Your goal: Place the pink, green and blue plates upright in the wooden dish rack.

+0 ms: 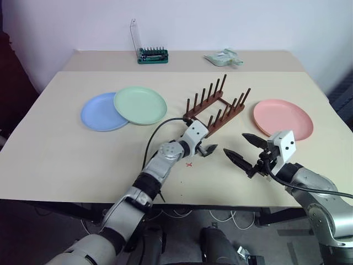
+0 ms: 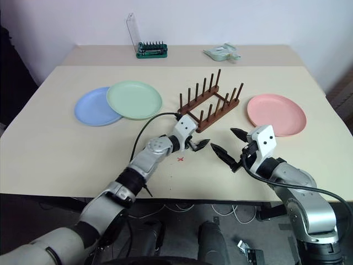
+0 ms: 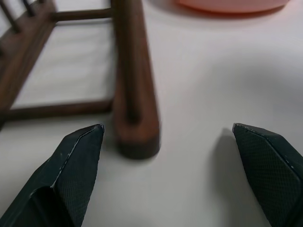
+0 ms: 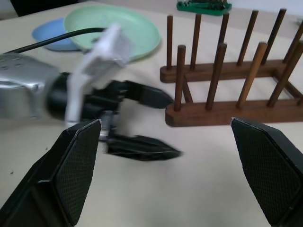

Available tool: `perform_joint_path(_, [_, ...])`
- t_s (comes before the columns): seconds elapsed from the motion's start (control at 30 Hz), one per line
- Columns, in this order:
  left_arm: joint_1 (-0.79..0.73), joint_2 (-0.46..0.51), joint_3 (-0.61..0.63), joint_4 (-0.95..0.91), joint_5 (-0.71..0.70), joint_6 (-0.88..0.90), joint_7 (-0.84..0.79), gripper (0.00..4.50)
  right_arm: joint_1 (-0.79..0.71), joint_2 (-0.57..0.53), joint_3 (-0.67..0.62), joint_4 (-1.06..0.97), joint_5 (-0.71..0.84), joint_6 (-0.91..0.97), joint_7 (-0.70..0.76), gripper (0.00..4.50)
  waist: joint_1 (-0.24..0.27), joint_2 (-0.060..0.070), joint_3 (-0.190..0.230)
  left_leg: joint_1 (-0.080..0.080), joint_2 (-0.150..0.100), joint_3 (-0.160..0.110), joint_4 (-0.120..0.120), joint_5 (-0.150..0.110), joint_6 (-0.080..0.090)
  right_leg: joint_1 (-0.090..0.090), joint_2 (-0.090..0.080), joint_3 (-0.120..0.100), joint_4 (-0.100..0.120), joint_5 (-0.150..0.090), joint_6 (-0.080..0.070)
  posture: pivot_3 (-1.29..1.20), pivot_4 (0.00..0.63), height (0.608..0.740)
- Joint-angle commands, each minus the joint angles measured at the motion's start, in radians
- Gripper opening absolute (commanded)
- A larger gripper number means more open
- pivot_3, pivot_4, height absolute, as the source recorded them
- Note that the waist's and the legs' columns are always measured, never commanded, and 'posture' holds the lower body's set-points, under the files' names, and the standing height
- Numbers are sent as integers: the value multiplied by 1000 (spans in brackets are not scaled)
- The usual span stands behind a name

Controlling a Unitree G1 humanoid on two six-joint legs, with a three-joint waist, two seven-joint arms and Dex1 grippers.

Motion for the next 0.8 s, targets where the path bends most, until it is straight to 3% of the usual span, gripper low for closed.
perform_joint_path(0.03, [-13, -7, 12, 84, 23, -30, -1, 3982, 26, -15, -28, -80, 11, 18, -18, 4500, 0, 0, 0, 0, 0, 0, 0, 0, 0, 0, 0, 0, 0, 0, 0, 0, 150, 740])
perform_joint_path(0.07, [-12, -8, 20, 89, 21, -43, 0, 3679, 33, -15, -36, -89, 14, 24, -26, 4500, 0, 0, 0, 0, 0, 0, 0, 0, 0, 0, 0, 0, 0, 0, 0, 0, 150, 740])
perform_joint_path(0.27, [-10, -3, 40, 108, 26, -75, -2, 810, 79, -30, -61, -116, 17, 49, -31, 4500, 0, 0, 0, 1, 0, 0, 1, 0, 0, 1, 0, 0, 0, 0, 1, 0, 150, 740])
perform_joint_path(0.43, [12, 62, 35, 58, 37, -135, -99, 738, 115, -45, -105, -106, 16, 59, -21, 4500, -9, 0, 0, 2, 0, 0, 0, 0, 0, 1, 0, 0, 0, 0, 1, 0, 150, 740])
perform_joint_path(0.57, [62, 220, 10, -29, 69, -210, -228, 738, 136, -59, -135, -109, 20, 61, -15, 4500, -30, 0, 0, 3, 1, 1, -1, 0, 0, 0, 1, 0, 2, 0, 1, 0, 150, 740])
perform_joint_path(0.8, [161, 413, 79, -232, -126, -157, -581, 738, 154, -56, -136, -113, 22, 61, -15, 4500, -28, 1, 0, 4, 3, 1, -2, 0, 0, 1, 1, 1, 3, 1, 0, 0, 150, 740])
